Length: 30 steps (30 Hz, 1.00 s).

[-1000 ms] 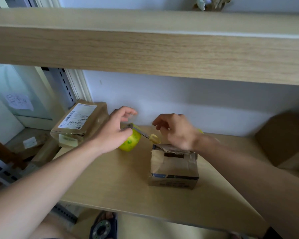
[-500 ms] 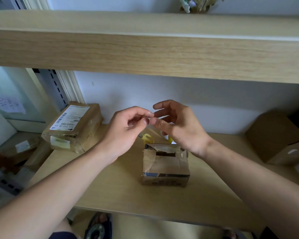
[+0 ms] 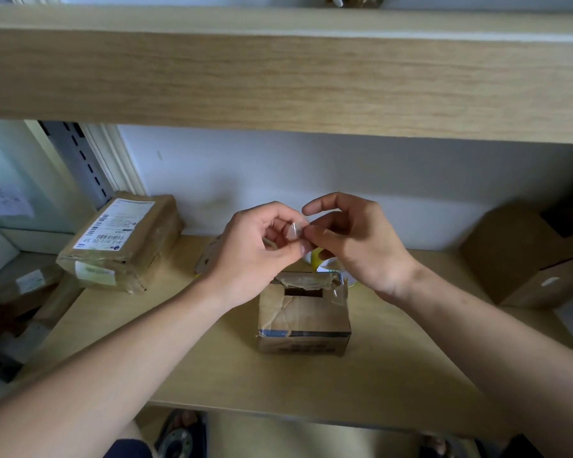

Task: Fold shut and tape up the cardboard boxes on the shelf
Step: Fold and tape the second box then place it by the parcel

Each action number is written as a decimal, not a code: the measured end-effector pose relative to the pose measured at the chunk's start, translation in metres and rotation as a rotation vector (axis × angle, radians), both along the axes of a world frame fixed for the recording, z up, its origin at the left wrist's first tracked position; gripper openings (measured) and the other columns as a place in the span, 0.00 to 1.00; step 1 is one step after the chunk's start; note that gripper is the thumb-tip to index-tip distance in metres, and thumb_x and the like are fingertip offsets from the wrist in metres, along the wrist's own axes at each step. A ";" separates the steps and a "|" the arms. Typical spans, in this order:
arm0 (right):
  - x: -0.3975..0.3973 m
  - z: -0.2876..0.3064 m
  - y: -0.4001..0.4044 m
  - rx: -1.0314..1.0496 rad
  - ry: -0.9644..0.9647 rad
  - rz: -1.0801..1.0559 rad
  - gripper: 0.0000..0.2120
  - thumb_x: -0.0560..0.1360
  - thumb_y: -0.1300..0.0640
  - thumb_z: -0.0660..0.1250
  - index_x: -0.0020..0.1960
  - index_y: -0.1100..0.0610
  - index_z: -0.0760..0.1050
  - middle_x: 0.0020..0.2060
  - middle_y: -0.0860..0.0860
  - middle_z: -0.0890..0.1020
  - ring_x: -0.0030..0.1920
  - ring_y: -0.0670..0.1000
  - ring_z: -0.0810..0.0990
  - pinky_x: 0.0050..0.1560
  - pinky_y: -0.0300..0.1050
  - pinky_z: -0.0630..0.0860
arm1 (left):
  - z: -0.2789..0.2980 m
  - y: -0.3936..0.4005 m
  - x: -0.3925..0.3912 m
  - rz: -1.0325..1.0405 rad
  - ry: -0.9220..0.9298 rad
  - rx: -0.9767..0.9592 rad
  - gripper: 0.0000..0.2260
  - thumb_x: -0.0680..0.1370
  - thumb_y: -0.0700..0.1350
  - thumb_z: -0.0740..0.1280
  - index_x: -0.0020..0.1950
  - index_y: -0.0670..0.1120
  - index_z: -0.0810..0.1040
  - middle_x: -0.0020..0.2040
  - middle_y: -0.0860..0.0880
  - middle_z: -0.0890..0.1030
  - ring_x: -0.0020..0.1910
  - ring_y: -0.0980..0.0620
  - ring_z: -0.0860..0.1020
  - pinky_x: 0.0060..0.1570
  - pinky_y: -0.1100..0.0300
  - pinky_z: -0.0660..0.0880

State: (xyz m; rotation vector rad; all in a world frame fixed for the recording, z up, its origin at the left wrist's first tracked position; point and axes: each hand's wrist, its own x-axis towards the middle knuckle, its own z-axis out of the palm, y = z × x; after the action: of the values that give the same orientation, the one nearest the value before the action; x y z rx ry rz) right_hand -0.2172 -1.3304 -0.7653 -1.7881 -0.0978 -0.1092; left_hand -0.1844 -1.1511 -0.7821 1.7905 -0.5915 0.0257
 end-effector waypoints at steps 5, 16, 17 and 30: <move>0.001 -0.002 -0.002 -0.043 -0.042 -0.057 0.06 0.78 0.64 0.72 0.53 0.55 0.80 0.38 0.55 0.87 0.44 0.61 0.86 0.50 0.62 0.83 | -0.003 0.002 0.004 0.025 0.032 0.012 0.06 0.76 0.43 0.75 0.51 0.53 0.85 0.44 0.49 0.86 0.46 0.47 0.84 0.53 0.49 0.81; -0.005 -0.006 -0.005 -0.089 -0.043 -0.080 0.03 0.76 0.63 0.75 0.43 0.59 0.83 0.35 0.58 0.85 0.41 0.64 0.84 0.49 0.64 0.82 | -0.002 0.009 0.002 0.070 0.013 0.102 0.11 0.78 0.43 0.75 0.58 0.53 0.85 0.45 0.55 0.87 0.48 0.56 0.85 0.52 0.59 0.80; -0.005 -0.006 -0.005 -0.097 -0.047 -0.085 0.05 0.76 0.64 0.74 0.42 0.58 0.83 0.35 0.57 0.85 0.41 0.64 0.84 0.49 0.64 0.82 | -0.001 0.009 0.002 0.070 0.005 0.118 0.10 0.78 0.43 0.74 0.58 0.53 0.85 0.45 0.57 0.87 0.47 0.58 0.85 0.51 0.61 0.78; -0.012 -0.015 -0.024 -0.156 0.071 -0.109 0.05 0.81 0.63 0.67 0.46 0.60 0.78 0.43 0.58 0.84 0.41 0.52 0.84 0.39 0.41 0.79 | -0.013 0.021 -0.006 -0.127 -0.075 0.542 0.05 0.75 0.45 0.76 0.46 0.55 0.83 0.42 0.59 0.85 0.43 0.58 0.82 0.43 0.64 0.77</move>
State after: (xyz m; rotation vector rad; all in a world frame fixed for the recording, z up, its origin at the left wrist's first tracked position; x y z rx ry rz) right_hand -0.2288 -1.3542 -0.7800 -1.9511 0.0439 -0.1187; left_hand -0.1904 -1.1305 -0.7949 2.2767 -0.8205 -0.1706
